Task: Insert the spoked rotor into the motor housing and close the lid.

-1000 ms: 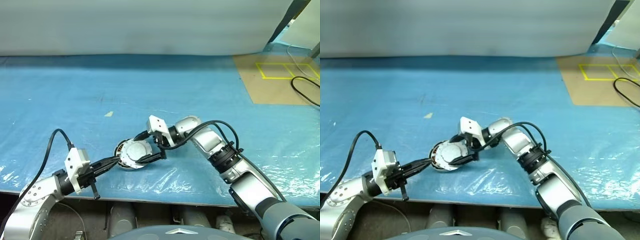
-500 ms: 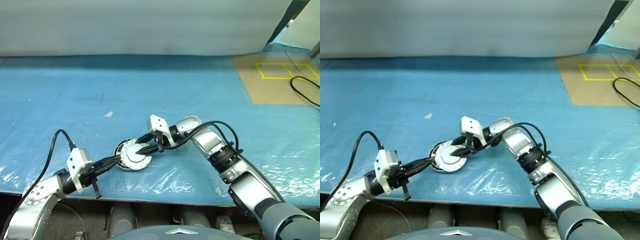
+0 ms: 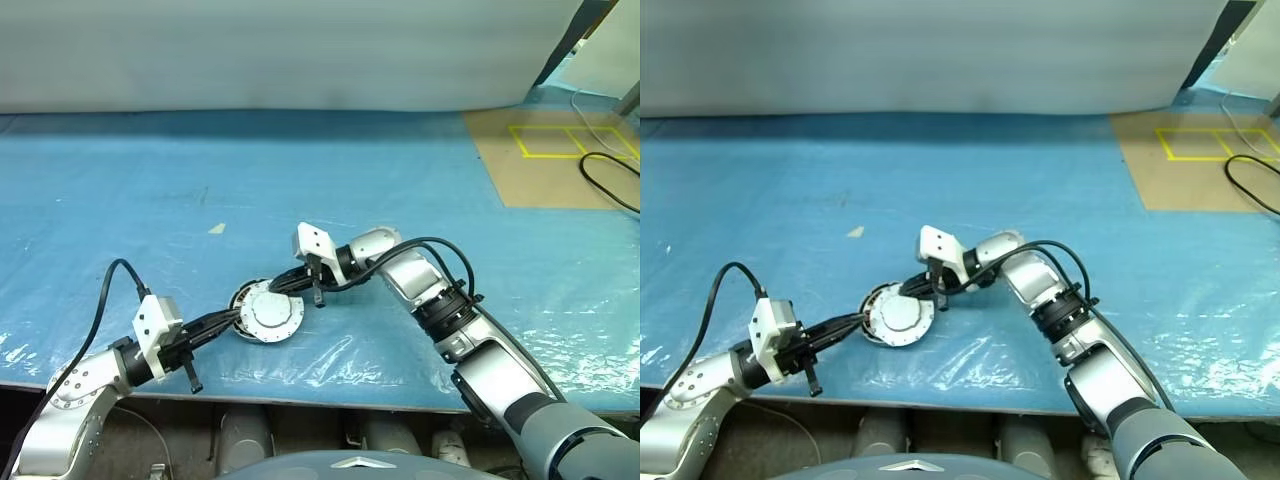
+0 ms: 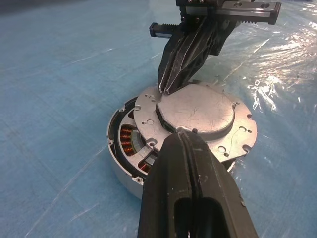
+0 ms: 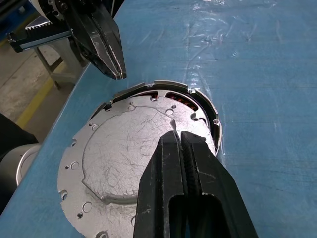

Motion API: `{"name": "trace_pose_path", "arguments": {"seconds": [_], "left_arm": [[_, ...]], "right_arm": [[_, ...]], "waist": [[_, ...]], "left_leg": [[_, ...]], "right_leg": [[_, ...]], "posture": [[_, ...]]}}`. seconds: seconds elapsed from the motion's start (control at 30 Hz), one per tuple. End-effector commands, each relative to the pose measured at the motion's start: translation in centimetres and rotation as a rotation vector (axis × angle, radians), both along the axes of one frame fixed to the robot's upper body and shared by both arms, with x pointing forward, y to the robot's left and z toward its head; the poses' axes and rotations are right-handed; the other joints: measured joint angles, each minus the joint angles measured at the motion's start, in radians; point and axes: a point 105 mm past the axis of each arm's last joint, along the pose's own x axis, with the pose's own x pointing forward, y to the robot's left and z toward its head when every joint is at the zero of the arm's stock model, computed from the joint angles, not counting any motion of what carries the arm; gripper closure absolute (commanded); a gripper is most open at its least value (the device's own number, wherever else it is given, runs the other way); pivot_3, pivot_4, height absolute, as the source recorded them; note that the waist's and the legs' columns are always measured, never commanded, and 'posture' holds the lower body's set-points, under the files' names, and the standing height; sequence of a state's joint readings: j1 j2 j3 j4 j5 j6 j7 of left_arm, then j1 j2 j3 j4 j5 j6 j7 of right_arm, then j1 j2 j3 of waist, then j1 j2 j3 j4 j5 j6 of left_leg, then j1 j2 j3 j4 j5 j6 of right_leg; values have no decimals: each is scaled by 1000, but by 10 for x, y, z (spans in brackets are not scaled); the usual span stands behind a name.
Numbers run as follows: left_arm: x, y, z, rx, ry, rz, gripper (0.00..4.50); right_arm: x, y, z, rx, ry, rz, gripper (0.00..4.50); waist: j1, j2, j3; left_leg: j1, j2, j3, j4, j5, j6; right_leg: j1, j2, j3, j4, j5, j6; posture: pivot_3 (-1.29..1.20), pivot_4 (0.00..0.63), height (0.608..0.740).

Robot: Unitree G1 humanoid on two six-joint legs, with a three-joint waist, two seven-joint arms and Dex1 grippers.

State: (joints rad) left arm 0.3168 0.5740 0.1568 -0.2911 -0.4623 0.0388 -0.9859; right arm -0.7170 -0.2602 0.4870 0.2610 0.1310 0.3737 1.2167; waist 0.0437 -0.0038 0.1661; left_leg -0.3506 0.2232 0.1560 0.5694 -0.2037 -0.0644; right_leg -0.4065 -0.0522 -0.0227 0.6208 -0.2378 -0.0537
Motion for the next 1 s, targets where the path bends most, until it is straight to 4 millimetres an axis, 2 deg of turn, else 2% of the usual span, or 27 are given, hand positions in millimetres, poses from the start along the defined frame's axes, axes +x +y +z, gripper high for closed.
{"name": "trace_pose_path", "arguments": {"seconds": [0.03,0.33,0.4,0.43,0.6,1.0], "left_arm": [[0,5,9,1,-44,18,4500],[-6,1,4,-5,-23,12,4500],[-7,-1,3,-12,-17,10,4500],[-8,-2,2,-13,-15,9,4500],[-10,-6,-1,-12,-7,-1,4500],[-6,-6,-2,-10,-19,4,4500]], "right_arm": [[-6,-1,25,66,-43,47,3856],[-23,-2,15,39,-7,88,811],[-22,-1,9,15,-25,75,178],[-20,0,7,8,-35,59,26],[-20,2,3,9,-21,47,26],[-15,3,-25,-60,-77,24,26]], "waist": [[0,0,0],[0,0,0],[-1,0,0],[-1,0,0],[-1,0,0],[-3,0,0]], "left_leg": [[0,0,0,0,0,0],[0,0,0,0,0,0],[0,0,0,0,0,0],[0,0,0,0,0,0],[0,0,0,0,0,0],[2,0,0,0,0,0]], "right_leg": [[0,0,0,0,0,0],[0,0,0,0,0,0],[0,0,0,0,0,0],[0,0,0,0,0,0],[0,0,0,0,0,0],[1,0,1,1,0,0]], "posture": [[0,150,740],[0,150,740],[0,150,740],[0,150,740],[0,150,740],[0,150,740]]}}
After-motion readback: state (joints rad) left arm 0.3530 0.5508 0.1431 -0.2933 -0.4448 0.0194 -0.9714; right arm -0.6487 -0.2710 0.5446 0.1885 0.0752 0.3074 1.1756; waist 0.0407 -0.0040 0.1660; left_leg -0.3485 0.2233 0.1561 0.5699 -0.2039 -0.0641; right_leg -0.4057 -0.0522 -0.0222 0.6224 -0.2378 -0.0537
